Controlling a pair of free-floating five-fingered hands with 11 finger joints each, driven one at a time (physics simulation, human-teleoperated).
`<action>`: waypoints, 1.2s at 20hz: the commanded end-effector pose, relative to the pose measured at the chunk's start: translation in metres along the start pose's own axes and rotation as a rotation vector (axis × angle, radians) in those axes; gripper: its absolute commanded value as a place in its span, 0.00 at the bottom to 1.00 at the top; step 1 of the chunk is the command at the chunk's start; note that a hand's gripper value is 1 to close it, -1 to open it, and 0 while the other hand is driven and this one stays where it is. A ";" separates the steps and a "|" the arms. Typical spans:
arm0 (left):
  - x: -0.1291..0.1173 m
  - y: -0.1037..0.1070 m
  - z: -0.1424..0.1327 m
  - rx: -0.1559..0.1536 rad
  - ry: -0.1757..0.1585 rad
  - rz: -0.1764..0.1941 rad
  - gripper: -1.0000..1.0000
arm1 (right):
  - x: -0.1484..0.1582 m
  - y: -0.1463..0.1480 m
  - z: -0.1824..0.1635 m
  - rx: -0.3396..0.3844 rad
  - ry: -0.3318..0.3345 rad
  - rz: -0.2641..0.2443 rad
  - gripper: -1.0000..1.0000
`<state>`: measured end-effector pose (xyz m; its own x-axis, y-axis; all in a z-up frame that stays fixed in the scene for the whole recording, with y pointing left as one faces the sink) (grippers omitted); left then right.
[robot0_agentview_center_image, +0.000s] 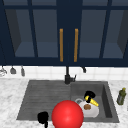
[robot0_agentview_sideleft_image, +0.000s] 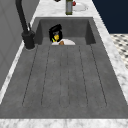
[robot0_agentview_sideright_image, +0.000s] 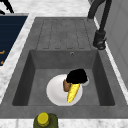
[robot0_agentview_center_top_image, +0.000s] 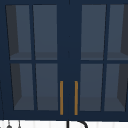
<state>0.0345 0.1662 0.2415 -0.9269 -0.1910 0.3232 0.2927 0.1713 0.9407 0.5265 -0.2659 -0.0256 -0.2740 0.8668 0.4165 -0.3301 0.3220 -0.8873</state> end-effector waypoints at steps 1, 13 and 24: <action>0.000 0.000 0.000 0.000 0.000 0.000 0.50 | 0.006 -0.004 -0.001 -0.011 -0.037 0.123 1.00; 0.000 0.000 0.000 0.000 0.000 0.000 0.50 | 0.020 0.014 0.020 -0.017 -0.026 0.259 1.00; 0.000 0.000 0.000 0.000 0.000 0.000 0.50 | 0.021 0.026 0.018 -0.044 -0.048 0.291 1.00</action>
<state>0.0345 0.1662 0.2415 -0.9269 -0.1910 0.3232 0.2927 0.1713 0.9407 0.4959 -0.2512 -0.0364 -0.3368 0.8994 0.2787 -0.2553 0.1976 -0.9464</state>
